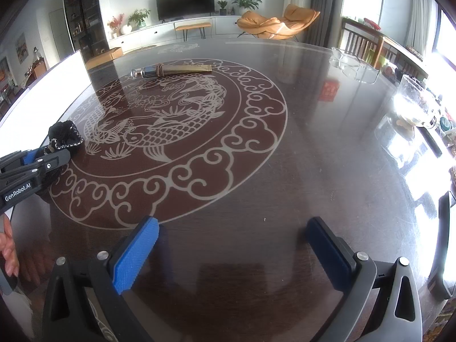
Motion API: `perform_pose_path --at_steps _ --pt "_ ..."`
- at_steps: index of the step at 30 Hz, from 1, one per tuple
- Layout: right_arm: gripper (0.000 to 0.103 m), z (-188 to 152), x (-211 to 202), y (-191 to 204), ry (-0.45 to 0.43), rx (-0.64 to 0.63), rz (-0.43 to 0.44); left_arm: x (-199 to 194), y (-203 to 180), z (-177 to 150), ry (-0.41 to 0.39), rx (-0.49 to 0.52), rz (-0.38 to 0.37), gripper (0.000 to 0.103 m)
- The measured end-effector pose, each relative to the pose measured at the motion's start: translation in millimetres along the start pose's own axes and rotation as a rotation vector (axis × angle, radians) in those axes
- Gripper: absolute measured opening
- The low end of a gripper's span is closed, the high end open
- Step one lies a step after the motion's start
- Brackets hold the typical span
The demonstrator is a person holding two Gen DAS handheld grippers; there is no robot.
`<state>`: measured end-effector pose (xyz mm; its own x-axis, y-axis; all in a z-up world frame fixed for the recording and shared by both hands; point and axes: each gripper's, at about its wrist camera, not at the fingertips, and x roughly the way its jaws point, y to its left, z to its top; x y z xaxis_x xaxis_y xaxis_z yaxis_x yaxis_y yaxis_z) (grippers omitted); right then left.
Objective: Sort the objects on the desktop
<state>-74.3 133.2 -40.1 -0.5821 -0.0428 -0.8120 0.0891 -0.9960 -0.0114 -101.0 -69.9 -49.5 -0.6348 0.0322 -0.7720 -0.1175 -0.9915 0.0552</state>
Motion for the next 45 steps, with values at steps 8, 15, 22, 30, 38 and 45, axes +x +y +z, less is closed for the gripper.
perform_pose_path --at_steps 8,15,22,30,38,45 --pt "0.103 0.0 0.1 0.2 0.000 -0.001 -0.001 1.3 1.3 1.9 0.005 -0.012 -0.009 0.041" --pt "0.103 -0.8 -0.1 0.6 0.000 -0.001 0.000 1.9 0.6 2.1 0.005 -0.016 -0.015 0.041" --pt "0.103 -0.7 -0.1 0.7 0.001 -0.001 0.000 3.6 0.9 2.2 0.005 -0.015 -0.016 0.041" --pt "0.103 -0.7 -0.2 0.6 0.001 -0.001 0.000 4.0 1.2 2.0 0.005 -0.017 -0.018 0.041" --pt "0.103 -0.7 -0.4 0.5 0.001 -0.002 0.000 4.5 2.1 1.6 0.004 -0.017 -0.019 0.041" --pt "0.103 -0.8 -0.5 0.5 0.001 -0.002 0.000 5.0 2.5 1.3 0.005 -0.011 -0.014 0.042"
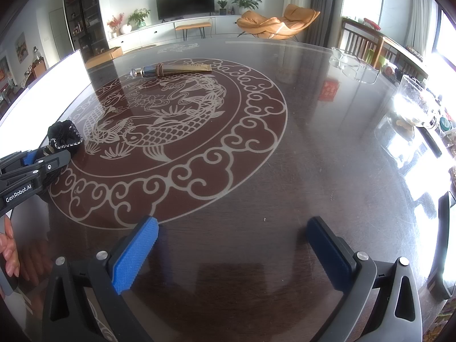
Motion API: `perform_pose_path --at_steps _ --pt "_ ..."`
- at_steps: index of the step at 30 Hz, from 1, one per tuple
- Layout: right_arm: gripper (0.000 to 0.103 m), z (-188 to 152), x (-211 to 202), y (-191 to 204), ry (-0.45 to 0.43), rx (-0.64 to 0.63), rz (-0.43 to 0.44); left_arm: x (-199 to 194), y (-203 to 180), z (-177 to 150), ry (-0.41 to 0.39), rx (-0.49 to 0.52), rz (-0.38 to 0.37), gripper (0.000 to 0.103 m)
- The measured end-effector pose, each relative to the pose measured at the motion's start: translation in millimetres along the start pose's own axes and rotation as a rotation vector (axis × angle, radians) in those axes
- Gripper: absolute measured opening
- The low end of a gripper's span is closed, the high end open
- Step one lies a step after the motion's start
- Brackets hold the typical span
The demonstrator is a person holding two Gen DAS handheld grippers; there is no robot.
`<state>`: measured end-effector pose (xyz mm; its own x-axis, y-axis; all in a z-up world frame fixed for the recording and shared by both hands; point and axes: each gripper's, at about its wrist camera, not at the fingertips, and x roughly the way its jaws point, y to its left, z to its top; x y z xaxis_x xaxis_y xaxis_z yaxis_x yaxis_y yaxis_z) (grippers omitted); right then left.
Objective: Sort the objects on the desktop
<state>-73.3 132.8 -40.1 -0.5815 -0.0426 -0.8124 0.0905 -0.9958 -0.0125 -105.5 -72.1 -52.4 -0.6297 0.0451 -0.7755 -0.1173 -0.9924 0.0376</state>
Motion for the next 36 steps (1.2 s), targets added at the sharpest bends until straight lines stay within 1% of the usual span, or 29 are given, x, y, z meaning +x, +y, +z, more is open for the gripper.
perform_pose_path --at_steps 31,32,33,35,36 --pt "0.103 0.1 -0.4 -0.5 -0.001 0.000 0.004 -0.1 -0.5 -0.3 0.000 0.002 -0.002 0.042" --pt "0.103 1.6 -0.9 -0.9 0.000 -0.011 0.011 -0.1 -0.4 -0.3 0.000 0.002 -0.002 0.042" --pt "0.103 5.1 -2.6 -2.0 -0.020 -0.015 0.036 -0.1 -0.3 -0.3 0.000 0.003 -0.002 0.042" --pt "0.103 24.2 -7.1 -4.2 -0.108 -0.047 0.129 -0.1 -0.1 -0.1 0.000 0.001 -0.004 0.042" --pt "0.103 39.8 -5.2 -2.8 -0.129 -0.084 0.163 -0.1 -0.4 -0.3 0.000 0.002 -0.004 0.042"
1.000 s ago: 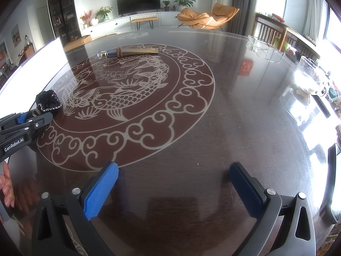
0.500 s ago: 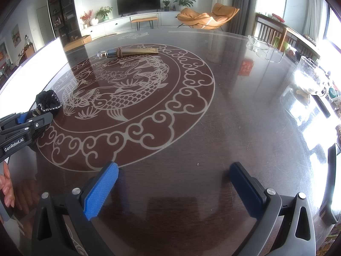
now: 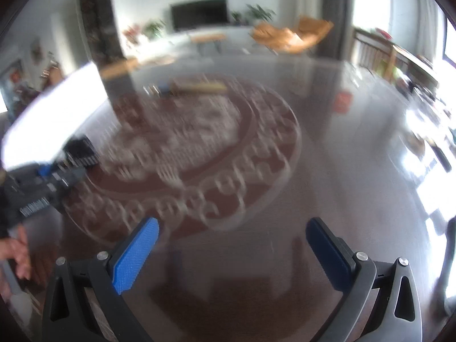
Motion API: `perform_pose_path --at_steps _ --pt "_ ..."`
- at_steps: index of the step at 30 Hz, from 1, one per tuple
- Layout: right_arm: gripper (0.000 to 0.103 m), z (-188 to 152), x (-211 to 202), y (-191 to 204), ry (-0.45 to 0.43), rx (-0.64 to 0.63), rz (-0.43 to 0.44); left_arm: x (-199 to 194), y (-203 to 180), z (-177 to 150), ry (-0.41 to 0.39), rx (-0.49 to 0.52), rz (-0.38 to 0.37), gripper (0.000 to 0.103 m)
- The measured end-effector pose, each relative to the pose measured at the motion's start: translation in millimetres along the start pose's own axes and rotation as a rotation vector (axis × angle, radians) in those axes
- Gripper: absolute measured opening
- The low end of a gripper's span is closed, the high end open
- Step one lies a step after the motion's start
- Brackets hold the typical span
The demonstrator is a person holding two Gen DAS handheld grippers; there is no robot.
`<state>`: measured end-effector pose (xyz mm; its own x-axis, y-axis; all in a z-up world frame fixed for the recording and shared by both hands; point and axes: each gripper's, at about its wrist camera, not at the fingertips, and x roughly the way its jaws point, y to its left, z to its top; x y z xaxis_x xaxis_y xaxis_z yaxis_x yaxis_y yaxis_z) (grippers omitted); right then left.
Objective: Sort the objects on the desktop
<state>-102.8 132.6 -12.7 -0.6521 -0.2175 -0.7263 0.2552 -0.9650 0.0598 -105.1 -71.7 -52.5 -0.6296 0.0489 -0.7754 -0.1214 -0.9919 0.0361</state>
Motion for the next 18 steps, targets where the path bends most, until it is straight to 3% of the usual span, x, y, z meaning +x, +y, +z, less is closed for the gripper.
perform_pose_path --at_steps 4,6,9,10,15,16,17,18 --pt "0.103 79.3 45.2 18.3 -0.013 -0.312 0.113 0.1 0.1 0.1 0.000 0.001 0.001 0.042" --pt "0.102 112.2 80.6 32.2 0.044 -0.466 0.186 0.1 -0.1 0.1 0.000 0.001 0.001 0.042" --pt "0.090 141.1 130.9 55.1 0.160 -0.668 0.201 0.2 0.1 0.5 0.000 0.004 0.004 0.042" --pt "0.084 148.3 144.0 60.9 0.186 -0.716 0.192 0.4 0.5 0.9 0.000 0.004 0.004 0.042" --pt "0.082 168.7 182.2 75.1 0.250 -0.800 0.292 0.3 0.9 1.1 0.001 0.004 0.003 0.042" --pt "0.074 172.1 186.7 75.2 0.275 -0.784 0.329 0.1 0.7 1.0 0.000 0.004 0.003 0.042" --pt "0.057 175.2 189.6 74.1 0.303 -0.754 0.364 0.1 1.1 1.1 0.000 0.004 0.002 0.042" --pt "0.047 178.0 191.2 73.2 0.322 -0.724 0.378 0.0 1.4 1.2 0.001 0.003 0.001 0.042"
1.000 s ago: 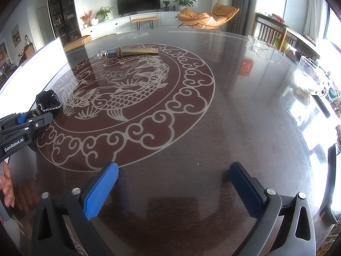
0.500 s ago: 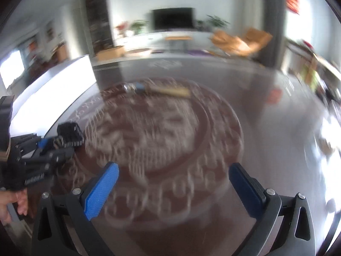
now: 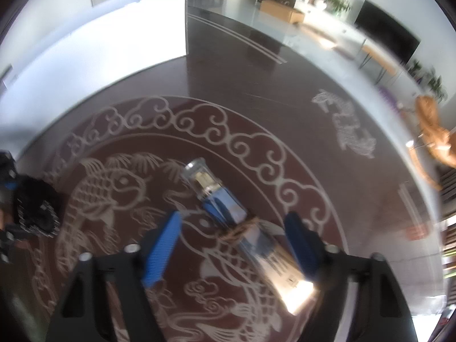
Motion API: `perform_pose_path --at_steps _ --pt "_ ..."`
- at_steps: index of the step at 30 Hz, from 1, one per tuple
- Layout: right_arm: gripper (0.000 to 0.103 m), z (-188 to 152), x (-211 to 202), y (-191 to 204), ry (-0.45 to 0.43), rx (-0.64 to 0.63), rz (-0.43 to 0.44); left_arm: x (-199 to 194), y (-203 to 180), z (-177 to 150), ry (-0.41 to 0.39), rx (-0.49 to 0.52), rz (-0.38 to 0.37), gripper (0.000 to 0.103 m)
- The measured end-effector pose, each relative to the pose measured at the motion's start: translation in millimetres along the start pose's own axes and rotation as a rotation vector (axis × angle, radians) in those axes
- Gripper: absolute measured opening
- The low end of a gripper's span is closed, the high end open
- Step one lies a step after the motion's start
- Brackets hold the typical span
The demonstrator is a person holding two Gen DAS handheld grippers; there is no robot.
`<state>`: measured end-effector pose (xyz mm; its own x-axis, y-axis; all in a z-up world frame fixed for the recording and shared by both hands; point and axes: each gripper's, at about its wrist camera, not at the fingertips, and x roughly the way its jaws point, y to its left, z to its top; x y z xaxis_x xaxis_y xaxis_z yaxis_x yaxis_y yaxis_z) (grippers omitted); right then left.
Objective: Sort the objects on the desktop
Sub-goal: 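Grasp the glass vial and gold tube together with the right tool, then carry the black cap and glass vial over the bin with both tools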
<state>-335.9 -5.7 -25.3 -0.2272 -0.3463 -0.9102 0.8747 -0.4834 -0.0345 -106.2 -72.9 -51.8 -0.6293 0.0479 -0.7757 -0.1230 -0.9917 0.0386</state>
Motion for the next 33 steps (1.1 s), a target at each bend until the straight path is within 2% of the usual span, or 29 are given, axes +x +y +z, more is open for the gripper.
perform_pose_path --at_steps 1,2,3,6,14,19,24,28,33 --pt "0.035 0.0 -0.2 -2.0 0.013 0.032 0.020 -0.1 0.3 0.0 0.000 0.000 -0.001 0.042" --pt "0.029 -1.3 -2.1 -1.2 0.020 0.052 0.021 0.1 0.3 -0.1 0.000 -0.001 -0.002 0.042" --pt "0.029 -4.0 -3.7 0.8 0.035 0.076 0.035 0.1 0.7 -0.1 0.000 -0.002 -0.003 0.042" --pt "0.029 -20.5 -15.4 20.4 0.056 0.129 -0.008 -0.4 1.0 -0.6 0.000 -0.006 -0.010 0.042" --pt "0.029 -86.2 -87.6 81.3 -0.033 0.356 -0.032 -3.0 -2.6 -3.4 -0.012 0.007 0.003 0.042" --pt "0.029 -115.3 -117.2 106.2 -0.050 0.412 -0.071 -6.0 -5.6 -3.9 -0.025 0.021 0.014 0.042" --pt "0.029 -129.1 -141.5 126.5 -0.080 0.462 -0.097 -11.6 -4.0 -4.4 -0.051 0.008 0.012 0.040" --pt "0.029 -131.4 -163.7 137.1 -0.125 0.485 -0.116 -27.2 -2.8 -10.8 -0.058 -0.055 -0.068 0.040" --pt "0.029 -118.5 -197.9 154.1 -0.191 0.478 -0.121 -78.0 -5.5 -22.0 -0.112 -0.104 -0.157 0.040"
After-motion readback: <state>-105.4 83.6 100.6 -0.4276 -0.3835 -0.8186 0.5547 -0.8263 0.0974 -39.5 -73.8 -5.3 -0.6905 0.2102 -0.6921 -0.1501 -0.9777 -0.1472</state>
